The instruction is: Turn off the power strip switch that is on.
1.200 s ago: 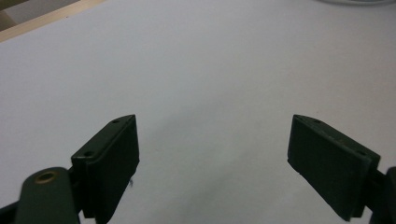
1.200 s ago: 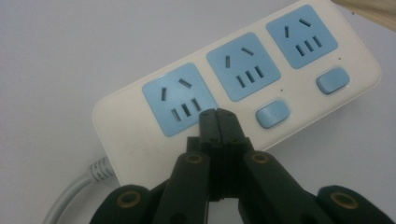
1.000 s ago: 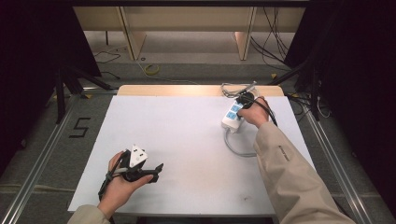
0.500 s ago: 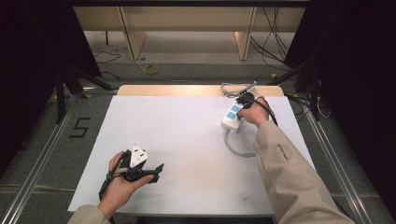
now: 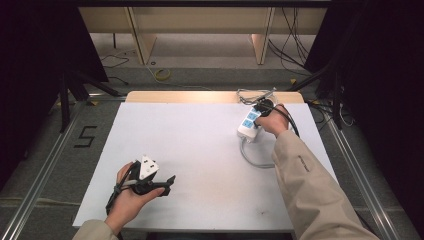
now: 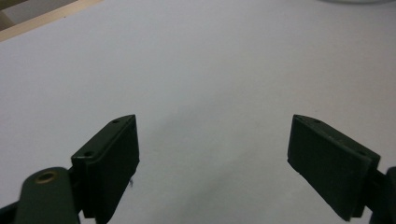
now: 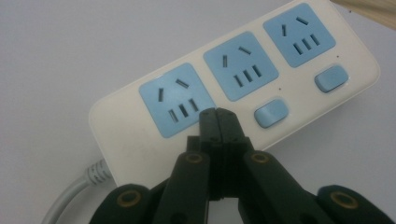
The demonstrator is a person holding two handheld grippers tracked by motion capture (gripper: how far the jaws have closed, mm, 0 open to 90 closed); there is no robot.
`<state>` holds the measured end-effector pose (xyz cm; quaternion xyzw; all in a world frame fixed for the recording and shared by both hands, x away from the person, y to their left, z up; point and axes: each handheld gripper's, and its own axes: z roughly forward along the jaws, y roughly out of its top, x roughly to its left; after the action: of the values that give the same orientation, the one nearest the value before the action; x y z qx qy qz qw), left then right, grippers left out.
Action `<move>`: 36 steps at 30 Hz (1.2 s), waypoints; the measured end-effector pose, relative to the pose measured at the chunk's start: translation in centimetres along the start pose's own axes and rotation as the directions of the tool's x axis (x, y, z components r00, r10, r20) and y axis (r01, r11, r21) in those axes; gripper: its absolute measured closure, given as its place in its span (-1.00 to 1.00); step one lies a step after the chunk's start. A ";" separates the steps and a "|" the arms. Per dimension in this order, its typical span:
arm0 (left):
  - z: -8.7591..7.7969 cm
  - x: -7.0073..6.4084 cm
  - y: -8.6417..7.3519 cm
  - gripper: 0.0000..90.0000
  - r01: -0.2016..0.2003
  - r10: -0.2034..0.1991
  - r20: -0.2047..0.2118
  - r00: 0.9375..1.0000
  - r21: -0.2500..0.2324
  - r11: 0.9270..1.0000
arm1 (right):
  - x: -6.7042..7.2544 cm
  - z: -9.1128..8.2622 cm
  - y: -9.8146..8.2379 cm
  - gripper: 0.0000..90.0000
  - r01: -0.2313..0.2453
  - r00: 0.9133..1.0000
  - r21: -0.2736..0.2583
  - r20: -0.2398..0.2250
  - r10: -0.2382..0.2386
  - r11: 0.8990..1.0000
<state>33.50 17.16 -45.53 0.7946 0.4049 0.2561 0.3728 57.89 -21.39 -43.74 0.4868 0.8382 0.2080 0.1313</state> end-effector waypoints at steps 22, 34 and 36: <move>0.2 -0.2 0.1 -0.63 -0.002 0.002 0.004 1.000 0.000 1.000 | -0.1 -0.5 -0.1 1.00 -0.032 0.999 -0.016 -0.012 0.032 0.999; 0.1 -0.1 0.0 -0.63 -0.002 0.002 0.000 1.000 0.003 1.000 | 0.0 -1.3 -0.5 1.00 -0.024 0.999 -0.069 -0.025 0.022 0.997; 0.1 -0.1 0.0 -0.63 0.000 0.000 -0.001 1.000 0.003 1.000 | 0.0 -1.5 -0.7 1.00 -0.024 0.999 -0.077 -0.028 0.022 0.997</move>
<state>33.57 17.04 -45.57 0.7952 0.4053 0.2558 0.3714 56.75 -22.01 -42.75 0.4880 0.8257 0.2483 0.1361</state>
